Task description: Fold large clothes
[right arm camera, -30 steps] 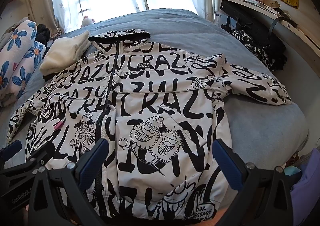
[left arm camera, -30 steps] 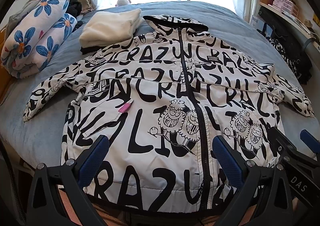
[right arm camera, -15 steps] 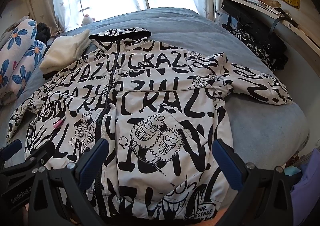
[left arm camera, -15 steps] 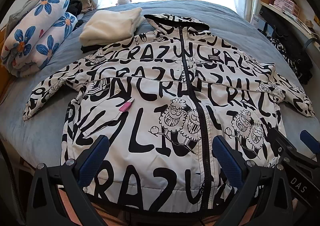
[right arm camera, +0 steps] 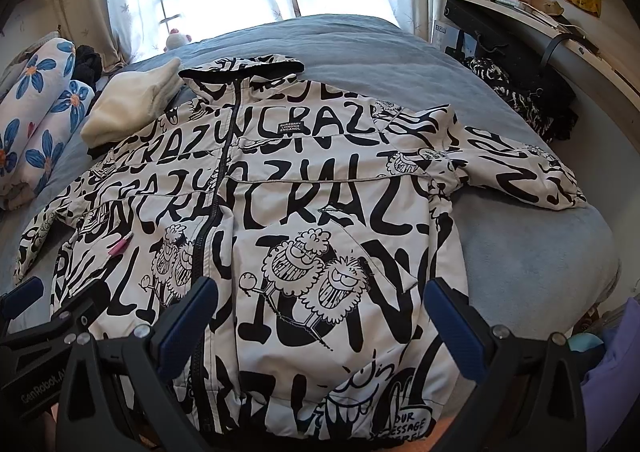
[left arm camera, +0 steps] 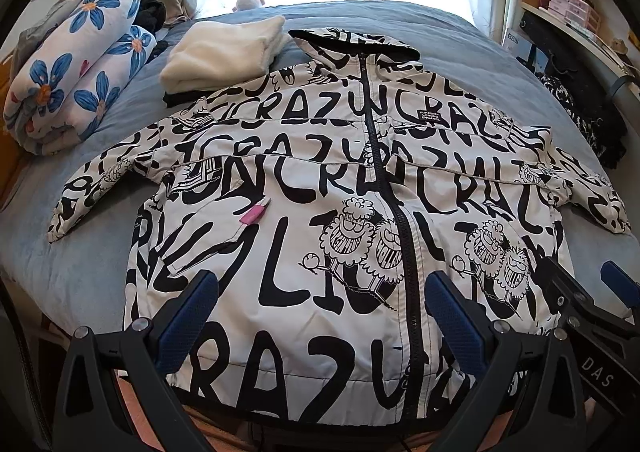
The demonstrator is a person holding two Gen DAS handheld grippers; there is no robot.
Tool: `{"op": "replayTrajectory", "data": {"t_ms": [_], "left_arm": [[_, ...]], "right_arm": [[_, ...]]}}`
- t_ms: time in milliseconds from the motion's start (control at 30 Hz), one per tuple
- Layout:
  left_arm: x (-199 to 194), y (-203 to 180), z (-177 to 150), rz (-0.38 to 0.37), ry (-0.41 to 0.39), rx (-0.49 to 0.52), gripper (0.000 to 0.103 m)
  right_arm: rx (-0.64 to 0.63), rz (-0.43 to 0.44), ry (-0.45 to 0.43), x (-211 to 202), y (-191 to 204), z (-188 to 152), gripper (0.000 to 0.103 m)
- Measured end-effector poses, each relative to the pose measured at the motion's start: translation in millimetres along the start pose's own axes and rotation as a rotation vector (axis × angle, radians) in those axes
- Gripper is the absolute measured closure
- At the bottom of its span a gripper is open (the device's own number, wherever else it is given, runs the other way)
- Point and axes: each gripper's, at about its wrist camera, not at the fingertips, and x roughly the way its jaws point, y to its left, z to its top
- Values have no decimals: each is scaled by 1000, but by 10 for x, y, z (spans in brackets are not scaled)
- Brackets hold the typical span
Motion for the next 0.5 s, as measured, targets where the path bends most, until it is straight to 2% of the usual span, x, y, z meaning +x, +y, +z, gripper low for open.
{"op": "replayTrajectory", "data": {"t_ms": [500], "left_arm": [[21,32,-35,4,6,-4,1]], "right_arm": [[0,1,1,9,-17,0,0]]}}
